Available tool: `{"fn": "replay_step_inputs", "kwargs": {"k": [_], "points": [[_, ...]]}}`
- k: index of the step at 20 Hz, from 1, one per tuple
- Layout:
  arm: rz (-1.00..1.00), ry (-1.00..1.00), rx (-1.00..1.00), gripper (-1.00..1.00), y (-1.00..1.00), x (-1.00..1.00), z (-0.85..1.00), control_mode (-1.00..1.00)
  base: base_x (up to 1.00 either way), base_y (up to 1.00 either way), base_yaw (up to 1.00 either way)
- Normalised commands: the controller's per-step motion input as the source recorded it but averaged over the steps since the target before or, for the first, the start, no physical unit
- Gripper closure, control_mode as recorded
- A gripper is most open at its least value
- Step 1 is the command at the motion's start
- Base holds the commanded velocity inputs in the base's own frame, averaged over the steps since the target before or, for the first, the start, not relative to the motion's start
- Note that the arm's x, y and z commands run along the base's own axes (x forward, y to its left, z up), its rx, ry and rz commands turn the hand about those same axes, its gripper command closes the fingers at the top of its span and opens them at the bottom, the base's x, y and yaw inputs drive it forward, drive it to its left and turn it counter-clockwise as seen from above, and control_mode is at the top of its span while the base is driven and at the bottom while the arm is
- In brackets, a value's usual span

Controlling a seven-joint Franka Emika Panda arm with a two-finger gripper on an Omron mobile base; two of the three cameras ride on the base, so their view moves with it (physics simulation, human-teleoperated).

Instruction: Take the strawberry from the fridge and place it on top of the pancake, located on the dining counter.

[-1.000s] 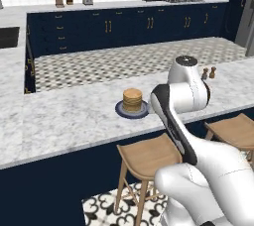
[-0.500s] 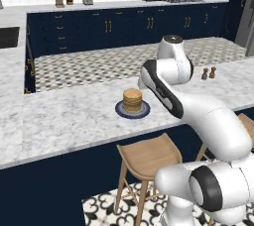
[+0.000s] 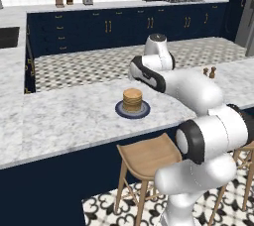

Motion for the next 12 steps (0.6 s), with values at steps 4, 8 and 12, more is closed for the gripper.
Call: {"fn": "replay_step_inputs", "kwargs": {"k": [4,8,12], "points": [[0.00,0.06,0.00,1.00,0.00,1.00,-0.63,-1.00,0.00,0.00,0.00],[0.00,0.15,0.00,1.00,0.00,0.84,-0.44,-1.00,0.00,0.00,0.00],[-0.05,0.02,0.00,1.00,0.17,0.82,-0.18,-1.00,0.00,0.00,0.00]]}}
